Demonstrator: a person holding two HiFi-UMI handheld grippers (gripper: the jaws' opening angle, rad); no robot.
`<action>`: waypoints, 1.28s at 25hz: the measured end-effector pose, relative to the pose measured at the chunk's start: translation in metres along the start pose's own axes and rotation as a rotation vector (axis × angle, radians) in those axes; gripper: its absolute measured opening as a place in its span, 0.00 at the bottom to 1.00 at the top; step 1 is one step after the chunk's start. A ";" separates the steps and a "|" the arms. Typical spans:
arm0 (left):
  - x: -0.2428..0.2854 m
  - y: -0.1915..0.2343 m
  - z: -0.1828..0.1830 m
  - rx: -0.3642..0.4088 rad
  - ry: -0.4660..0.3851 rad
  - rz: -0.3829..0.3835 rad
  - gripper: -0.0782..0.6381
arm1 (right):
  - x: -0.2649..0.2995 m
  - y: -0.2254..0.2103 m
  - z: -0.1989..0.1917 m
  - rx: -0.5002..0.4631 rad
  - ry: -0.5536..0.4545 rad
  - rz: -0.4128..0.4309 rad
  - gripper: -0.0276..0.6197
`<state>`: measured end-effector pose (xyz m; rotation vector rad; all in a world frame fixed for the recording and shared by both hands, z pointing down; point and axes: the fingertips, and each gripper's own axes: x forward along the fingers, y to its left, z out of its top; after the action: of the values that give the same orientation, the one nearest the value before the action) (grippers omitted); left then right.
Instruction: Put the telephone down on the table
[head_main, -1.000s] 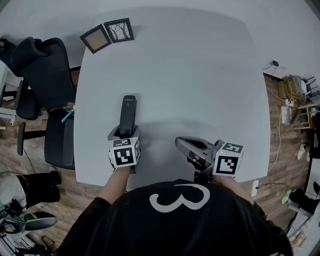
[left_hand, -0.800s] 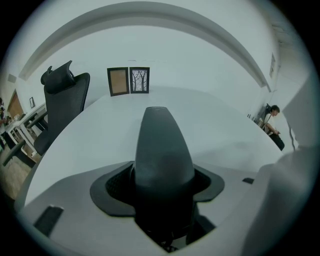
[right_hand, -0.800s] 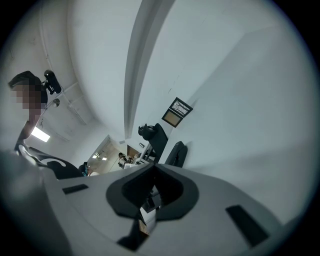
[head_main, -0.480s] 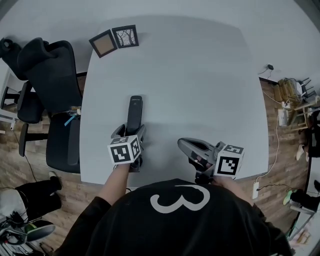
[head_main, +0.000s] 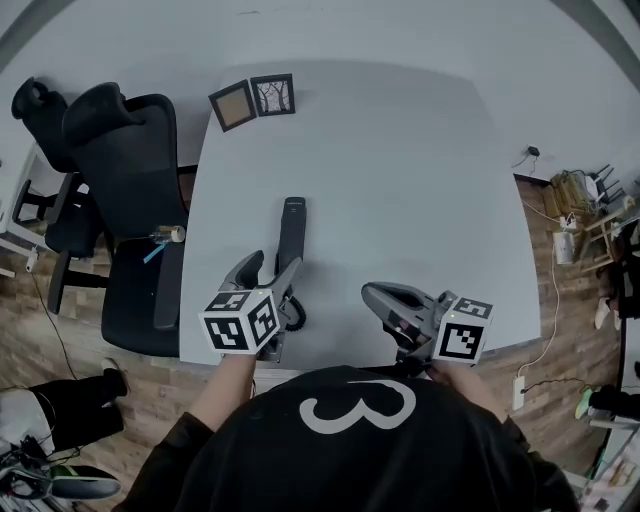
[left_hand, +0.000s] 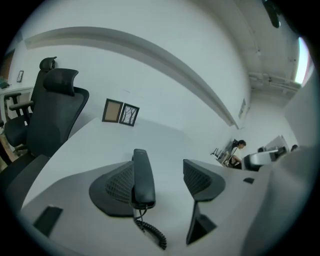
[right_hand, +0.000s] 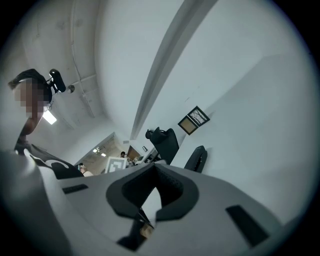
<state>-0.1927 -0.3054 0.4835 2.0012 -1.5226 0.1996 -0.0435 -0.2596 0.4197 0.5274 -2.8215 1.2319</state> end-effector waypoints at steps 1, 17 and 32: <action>-0.009 -0.006 0.006 -0.004 -0.023 -0.024 0.52 | 0.000 0.004 -0.002 -0.018 0.002 -0.002 0.06; -0.164 -0.134 0.058 -0.019 -0.239 -0.459 0.13 | -0.013 0.100 0.008 -0.206 0.058 0.197 0.06; -0.180 -0.237 -0.038 -0.011 -0.194 -0.329 0.13 | -0.123 0.107 -0.046 -0.159 0.120 0.270 0.06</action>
<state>-0.0259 -0.1001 0.3414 2.2789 -1.2742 -0.1403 0.0337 -0.1226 0.3574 0.0647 -2.9220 1.0173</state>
